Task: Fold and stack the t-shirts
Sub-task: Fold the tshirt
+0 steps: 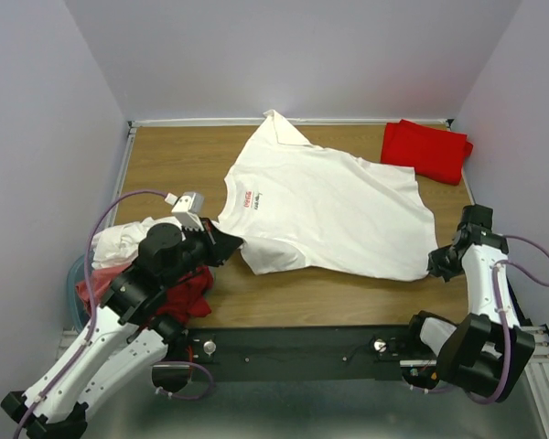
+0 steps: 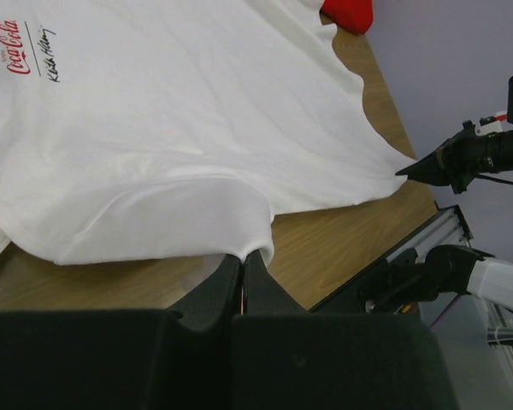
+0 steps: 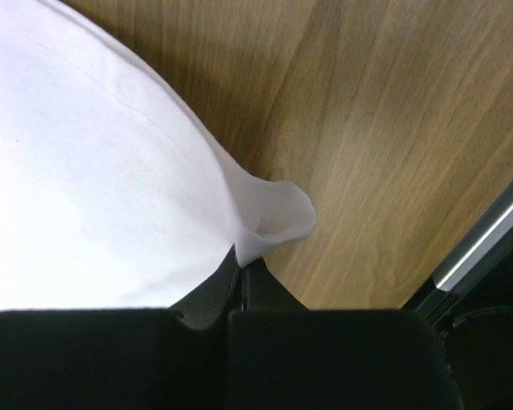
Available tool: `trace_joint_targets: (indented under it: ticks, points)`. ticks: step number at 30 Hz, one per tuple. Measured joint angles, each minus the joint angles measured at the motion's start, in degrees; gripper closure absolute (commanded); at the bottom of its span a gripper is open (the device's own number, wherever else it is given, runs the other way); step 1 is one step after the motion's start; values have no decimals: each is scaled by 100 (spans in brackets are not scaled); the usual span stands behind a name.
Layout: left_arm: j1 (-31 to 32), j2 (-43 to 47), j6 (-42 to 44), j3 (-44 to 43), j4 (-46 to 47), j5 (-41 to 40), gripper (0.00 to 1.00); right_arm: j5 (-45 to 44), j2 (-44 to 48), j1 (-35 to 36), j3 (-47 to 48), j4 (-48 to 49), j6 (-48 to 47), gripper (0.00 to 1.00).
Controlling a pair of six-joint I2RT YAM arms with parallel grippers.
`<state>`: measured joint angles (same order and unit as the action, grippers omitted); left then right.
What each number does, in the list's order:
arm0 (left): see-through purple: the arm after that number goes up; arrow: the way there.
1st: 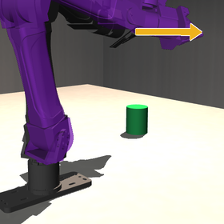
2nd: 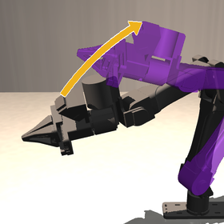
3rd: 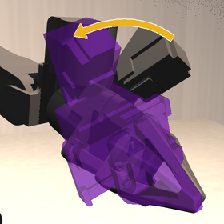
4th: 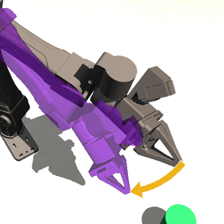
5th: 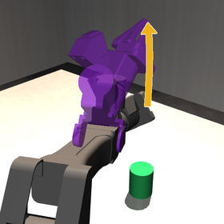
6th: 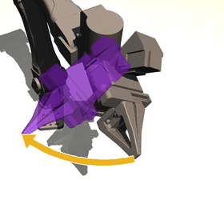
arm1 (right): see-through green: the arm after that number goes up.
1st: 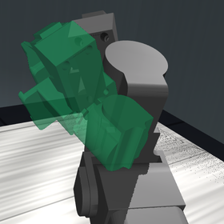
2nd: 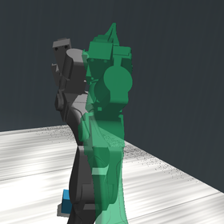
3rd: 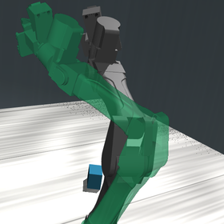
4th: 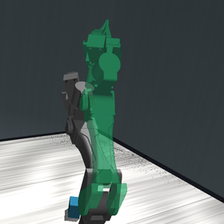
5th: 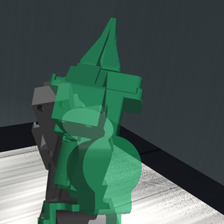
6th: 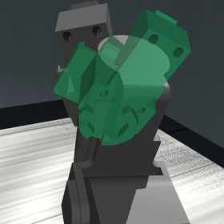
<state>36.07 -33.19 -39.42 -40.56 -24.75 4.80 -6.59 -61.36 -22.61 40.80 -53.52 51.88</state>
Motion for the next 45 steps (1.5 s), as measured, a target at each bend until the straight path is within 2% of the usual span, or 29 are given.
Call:
trace_joint_targets:
  ticks: [8,12,16,21,29,37,45]
  points:
    - [0,756,-352,-83,-955,-92,100,37,640,0,105,-614,-28,100]
    - [0,920,-417,-426,-1447,-201,100,90,905,0,105,-863,-31,99]
    - [0,970,-437,-702,-1582,-275,100,142,1056,0,142,-1086,-57,100]
    - [0,935,-472,-577,-1425,-282,100,210,767,0,164,-975,-382,99]
    - [0,-525,-195,-671,-472,-330,100,334,72,0,216,-310,-1027,99]
    - [-114,-2037,352,-1128,197,-503,100,616,-916,0,807,310,-1709,99]
    - [-785,-3069,894,-1615,656,-435,100,844,-1991,0,1132,693,-2065,100]
